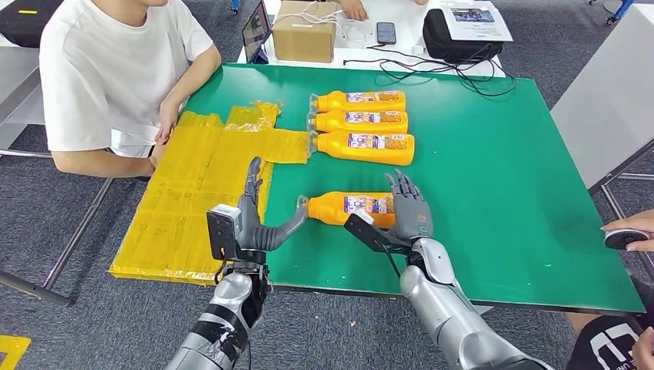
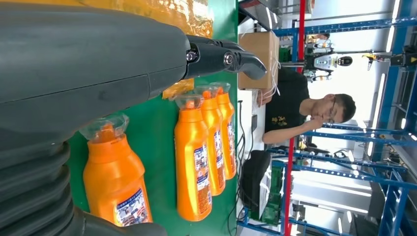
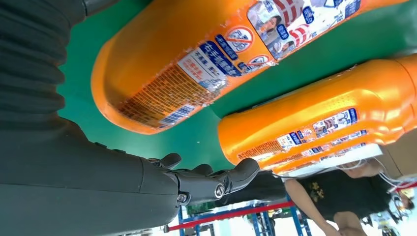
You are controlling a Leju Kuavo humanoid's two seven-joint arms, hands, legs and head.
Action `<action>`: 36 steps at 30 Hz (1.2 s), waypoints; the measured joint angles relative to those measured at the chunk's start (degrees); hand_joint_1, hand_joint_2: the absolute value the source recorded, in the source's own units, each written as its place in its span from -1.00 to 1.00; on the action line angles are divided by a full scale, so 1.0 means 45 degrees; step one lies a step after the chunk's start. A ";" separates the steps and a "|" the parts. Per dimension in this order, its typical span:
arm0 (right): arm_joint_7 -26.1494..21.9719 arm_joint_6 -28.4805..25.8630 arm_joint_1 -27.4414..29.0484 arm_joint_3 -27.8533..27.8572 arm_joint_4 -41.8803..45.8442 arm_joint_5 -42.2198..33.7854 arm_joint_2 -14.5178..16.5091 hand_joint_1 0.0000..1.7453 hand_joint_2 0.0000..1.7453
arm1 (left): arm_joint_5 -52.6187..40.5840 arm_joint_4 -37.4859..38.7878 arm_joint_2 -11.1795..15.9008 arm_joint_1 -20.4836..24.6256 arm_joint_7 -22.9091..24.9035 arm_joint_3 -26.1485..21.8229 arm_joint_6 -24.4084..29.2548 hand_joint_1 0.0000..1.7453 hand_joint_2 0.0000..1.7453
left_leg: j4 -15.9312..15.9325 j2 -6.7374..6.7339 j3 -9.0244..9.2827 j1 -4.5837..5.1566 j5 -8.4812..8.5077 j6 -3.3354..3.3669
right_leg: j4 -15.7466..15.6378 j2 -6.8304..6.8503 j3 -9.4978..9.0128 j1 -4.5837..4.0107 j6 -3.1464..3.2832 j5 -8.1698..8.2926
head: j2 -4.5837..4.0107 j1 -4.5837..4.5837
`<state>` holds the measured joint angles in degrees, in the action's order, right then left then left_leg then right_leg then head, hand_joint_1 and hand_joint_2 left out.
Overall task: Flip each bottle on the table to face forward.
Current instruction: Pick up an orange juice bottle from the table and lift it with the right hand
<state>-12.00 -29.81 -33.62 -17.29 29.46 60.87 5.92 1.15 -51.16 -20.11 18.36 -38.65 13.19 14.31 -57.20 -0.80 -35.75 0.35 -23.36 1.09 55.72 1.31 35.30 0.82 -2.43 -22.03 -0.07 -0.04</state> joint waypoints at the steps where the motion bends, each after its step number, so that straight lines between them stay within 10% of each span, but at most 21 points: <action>1: 0.0144 0.0056 -0.0125 -0.0008 -0.0163 0.0115 0.0027 -1.00 1.00 | 0.0015 0.0086 -0.0012 0.0045 -0.0005 0.0022 0.0013 -1.00 1.00 | 0.0000 0.0000 0.0000 0.0000 0.0000 0.0000 | 0.0000 0.0000 0.0000 0.0000 0.0000 0.0000 | 0.0000 0.0000; 20: 0.3563 0.3816 -0.1562 -0.0910 -0.1791 0.2082 0.0154 -0.98 1.00 | 0.0098 0.0991 -0.0067 0.0264 0.0149 -0.0012 -0.0177 -1.00 1.00 | 0.0000 -0.0001 0.0003 0.0000 0.0000 0.0000 | -0.0001 0.0000 0.0000 0.0000 0.0001 -0.0001 | 0.0000 -0.0001; 24: 0.3986 0.4700 -0.1905 -0.1217 -0.1948 0.2462 0.0129 1.00 1.00 | -0.0060 0.1133 -0.0067 0.0284 0.0245 -0.0053 -0.0303 -1.00 1.00 | 0.0000 -0.0001 0.0006 0.0000 0.0000 0.0001 | -0.0001 0.0000 -0.0002 0.0001 0.0000 0.0000 | 0.0000 0.0000; 36: 0.5191 0.6945 -0.2581 -0.2034 -0.2301 0.3603 0.0096 1.00 1.00 | -0.0221 0.1591 -0.0100 0.0502 0.0195 -0.0210 -0.0345 -1.00 1.00 | -0.0003 0.0000 0.0020 0.0000 0.0001 0.0000 | -0.0002 0.0001 -0.0012 0.0000 0.0000 0.0000 | 0.0000 -0.0001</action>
<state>11.36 1.44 -45.23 -26.45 19.11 77.08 6.35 0.15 -44.00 -20.56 20.62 -37.77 12.25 12.76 -57.21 -0.80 -35.66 0.35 -23.36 1.09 55.72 1.31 35.24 0.82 -2.43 -22.03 -0.07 -0.05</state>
